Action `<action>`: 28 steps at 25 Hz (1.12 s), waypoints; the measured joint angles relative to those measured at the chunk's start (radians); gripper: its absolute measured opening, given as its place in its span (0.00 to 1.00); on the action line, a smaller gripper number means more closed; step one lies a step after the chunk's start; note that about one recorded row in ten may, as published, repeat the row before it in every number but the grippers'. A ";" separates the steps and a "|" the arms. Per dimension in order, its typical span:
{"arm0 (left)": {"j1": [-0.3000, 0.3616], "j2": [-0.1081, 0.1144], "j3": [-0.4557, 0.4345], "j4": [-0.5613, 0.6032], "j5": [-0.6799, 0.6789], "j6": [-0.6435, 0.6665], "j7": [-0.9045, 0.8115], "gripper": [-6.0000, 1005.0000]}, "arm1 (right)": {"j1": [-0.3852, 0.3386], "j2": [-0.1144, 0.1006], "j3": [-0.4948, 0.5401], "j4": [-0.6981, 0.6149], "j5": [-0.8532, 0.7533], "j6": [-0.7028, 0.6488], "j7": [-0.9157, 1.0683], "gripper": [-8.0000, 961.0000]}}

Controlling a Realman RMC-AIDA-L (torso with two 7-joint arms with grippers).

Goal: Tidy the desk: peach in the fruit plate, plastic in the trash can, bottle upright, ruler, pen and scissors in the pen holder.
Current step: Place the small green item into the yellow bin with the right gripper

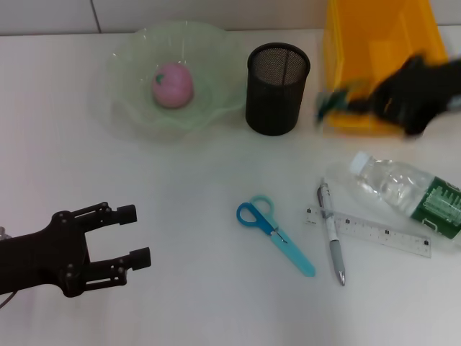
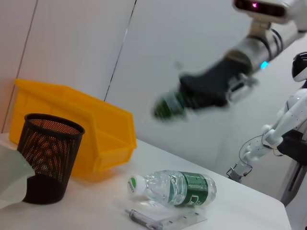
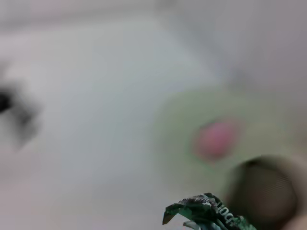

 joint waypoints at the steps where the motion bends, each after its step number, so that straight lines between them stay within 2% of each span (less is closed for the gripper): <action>1: 0.000 0.000 0.000 0.000 0.000 0.000 0.000 0.80 | 0.000 0.000 0.000 0.000 0.000 0.000 0.000 0.04; 4: -0.003 -0.001 0.000 0.001 0.000 0.001 0.000 0.80 | -0.004 -0.001 0.131 0.119 0.085 0.167 -0.042 0.04; 5: -0.005 -0.001 0.000 0.002 0.000 0.002 0.000 0.80 | 0.005 -0.002 0.172 0.217 0.116 0.292 -0.073 0.05; 6: -0.005 -0.001 0.000 0.002 0.000 0.002 0.000 0.80 | 0.005 -0.002 0.172 0.217 0.116 0.292 -0.073 0.05; 10: -0.015 -0.002 0.000 0.003 0.000 0.007 -0.006 0.80 | 0.027 -0.003 0.168 0.375 0.133 0.538 -0.095 0.05; 13: -0.018 -0.002 0.000 0.006 0.000 0.008 -0.013 0.80 | 0.085 -0.003 0.137 0.525 0.130 0.671 -0.133 0.06; 15: -0.018 -0.002 0.000 0.006 0.000 0.008 -0.013 0.80 | 0.111 -0.003 0.135 0.569 0.126 0.680 -0.147 0.06; 20: -0.019 -0.003 0.000 0.008 0.000 0.009 -0.022 0.80 | 0.121 -0.003 0.136 0.589 0.123 0.678 -0.147 0.07; 24: -0.019 -0.003 0.000 0.008 0.000 0.009 -0.023 0.80 | 0.117 -0.003 0.140 0.586 0.125 0.665 -0.143 0.27; 27: -0.019 -0.003 0.000 0.008 0.000 0.009 -0.023 0.80 | 0.107 -0.006 0.149 0.568 0.131 0.613 -0.141 0.33; 28: -0.022 -0.003 0.000 0.008 0.000 0.009 -0.023 0.80 | 0.095 -0.009 0.163 0.536 0.134 0.542 -0.136 0.35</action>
